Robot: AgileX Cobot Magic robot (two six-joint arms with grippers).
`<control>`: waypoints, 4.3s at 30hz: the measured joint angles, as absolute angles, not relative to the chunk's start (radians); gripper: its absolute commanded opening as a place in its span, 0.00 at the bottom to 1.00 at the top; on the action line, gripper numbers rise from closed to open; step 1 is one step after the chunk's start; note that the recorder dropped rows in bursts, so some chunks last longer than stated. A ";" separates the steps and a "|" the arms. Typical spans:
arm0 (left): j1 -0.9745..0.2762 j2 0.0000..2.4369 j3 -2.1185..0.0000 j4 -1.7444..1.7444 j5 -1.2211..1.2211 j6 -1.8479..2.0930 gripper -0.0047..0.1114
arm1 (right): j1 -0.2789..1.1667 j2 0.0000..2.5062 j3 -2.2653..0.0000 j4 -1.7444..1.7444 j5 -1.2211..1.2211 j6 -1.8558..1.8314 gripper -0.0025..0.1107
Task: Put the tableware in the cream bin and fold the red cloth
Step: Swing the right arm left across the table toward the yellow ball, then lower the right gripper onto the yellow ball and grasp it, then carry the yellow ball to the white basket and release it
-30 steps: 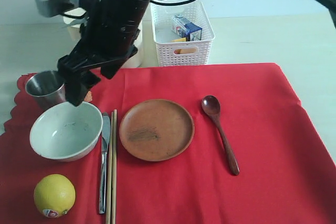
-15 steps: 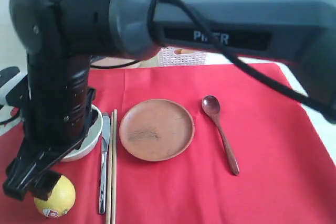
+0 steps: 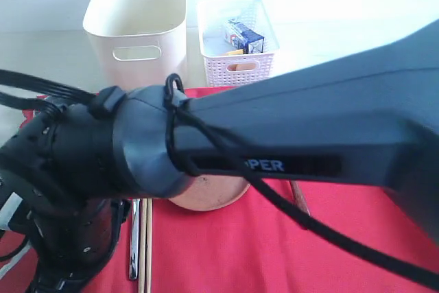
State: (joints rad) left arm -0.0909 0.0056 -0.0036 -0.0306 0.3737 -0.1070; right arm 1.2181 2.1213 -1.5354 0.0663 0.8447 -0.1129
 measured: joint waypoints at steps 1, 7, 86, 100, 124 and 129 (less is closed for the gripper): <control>-0.091 0.006 -0.004 -0.031 0.374 -0.107 0.04 | 1.220 2.108 -1.512 0.049 0.819 -0.100 0.70; -0.091 0.006 -0.004 -0.031 0.374 -0.107 0.04 | 1.220 2.014 -1.403 0.012 0.654 -0.065 0.70; -0.091 0.006 -0.004 -0.031 0.374 -0.107 0.04 | 0.396 2.286 -1.917 -0.012 0.507 -0.164 0.02; -0.091 0.006 -0.004 -0.031 0.374 -0.107 0.04 | 0.396 2.434 -2.019 0.024 0.505 -0.229 0.39; -0.091 0.006 -0.004 -0.031 0.374 -0.107 0.04 | 0.396 2.220 -2.023 0.000 0.773 -0.237 0.80; -0.091 0.006 -0.004 -0.031 0.374 -0.107 0.04 | 0.396 2.157 -2.023 0.095 0.848 -0.286 0.80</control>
State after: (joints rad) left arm -0.0909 0.0056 -0.0036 -0.0306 0.3737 -0.1070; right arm 0.3964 2.1573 -2.0235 0.0948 0.8483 -0.2857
